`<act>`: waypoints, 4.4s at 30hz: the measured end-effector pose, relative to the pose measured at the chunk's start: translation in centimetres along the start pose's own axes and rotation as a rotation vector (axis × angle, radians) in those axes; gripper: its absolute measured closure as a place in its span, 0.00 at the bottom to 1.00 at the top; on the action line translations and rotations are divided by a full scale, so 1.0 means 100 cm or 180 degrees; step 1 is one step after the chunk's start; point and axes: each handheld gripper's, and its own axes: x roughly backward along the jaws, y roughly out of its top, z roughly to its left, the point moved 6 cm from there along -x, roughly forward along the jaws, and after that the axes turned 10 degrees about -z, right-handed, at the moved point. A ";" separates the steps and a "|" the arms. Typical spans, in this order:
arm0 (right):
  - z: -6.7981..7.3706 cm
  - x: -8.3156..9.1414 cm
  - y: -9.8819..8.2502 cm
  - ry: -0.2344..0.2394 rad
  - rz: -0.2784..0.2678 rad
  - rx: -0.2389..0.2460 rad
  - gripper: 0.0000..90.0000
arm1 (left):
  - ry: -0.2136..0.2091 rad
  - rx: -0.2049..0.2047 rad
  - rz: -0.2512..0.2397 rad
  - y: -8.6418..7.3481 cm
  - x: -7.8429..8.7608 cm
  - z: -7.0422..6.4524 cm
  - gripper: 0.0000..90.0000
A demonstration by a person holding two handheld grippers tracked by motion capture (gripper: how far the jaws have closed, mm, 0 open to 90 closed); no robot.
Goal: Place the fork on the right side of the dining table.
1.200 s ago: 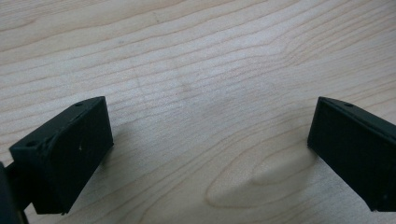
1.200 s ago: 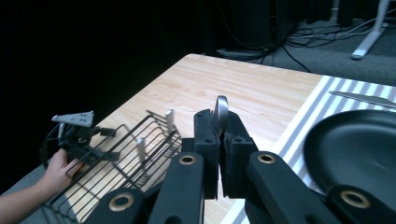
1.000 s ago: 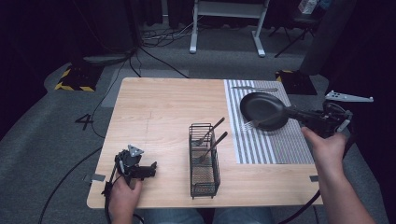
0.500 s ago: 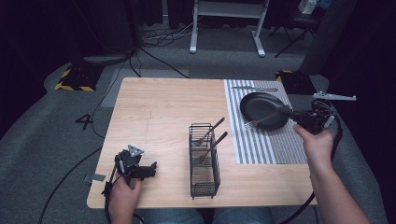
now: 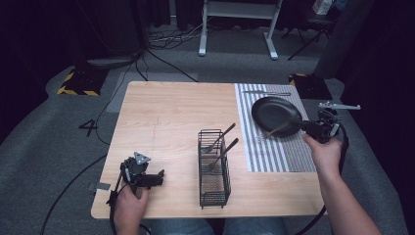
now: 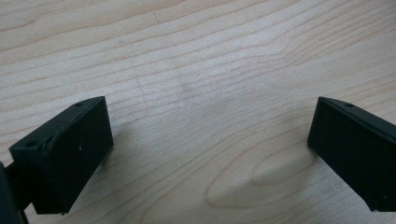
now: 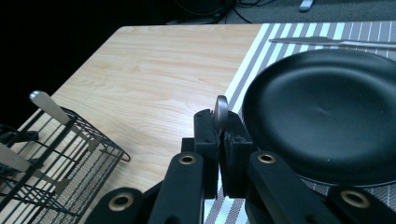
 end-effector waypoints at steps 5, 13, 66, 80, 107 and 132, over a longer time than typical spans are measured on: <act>-0.003 -0.006 -0.006 -0.0060 0.0056 0.0000 0.97 | -0.0001 -0.0001 -0.0001 0.000 0.000 0.000 0.00; -0.007 -0.012 -0.012 -0.0147 0.0121 0.0042 0.97 | 0.0000 -0.0001 0.0000 0.000 0.000 0.000 0.00; -0.048 -0.022 -0.030 -0.0460 0.0282 -0.0257 0.71 | 0.0000 0.0000 0.0001 0.000 0.000 0.000 0.00; -0.069 -0.013 -0.038 -0.0511 0.0289 -0.0428 0.69 | -0.0002 -0.0007 0.0002 0.000 0.000 0.000 0.00; -0.109 -0.012 -0.057 -0.0610 0.0434 -0.0676 0.67 | -0.0003 -0.0007 0.0002 0.000 0.000 0.000 0.00; -0.145 -0.014 -0.077 -0.0803 0.0580 -0.0983 0.65 | -0.0003 -0.0007 0.0001 0.000 0.000 0.000 0.00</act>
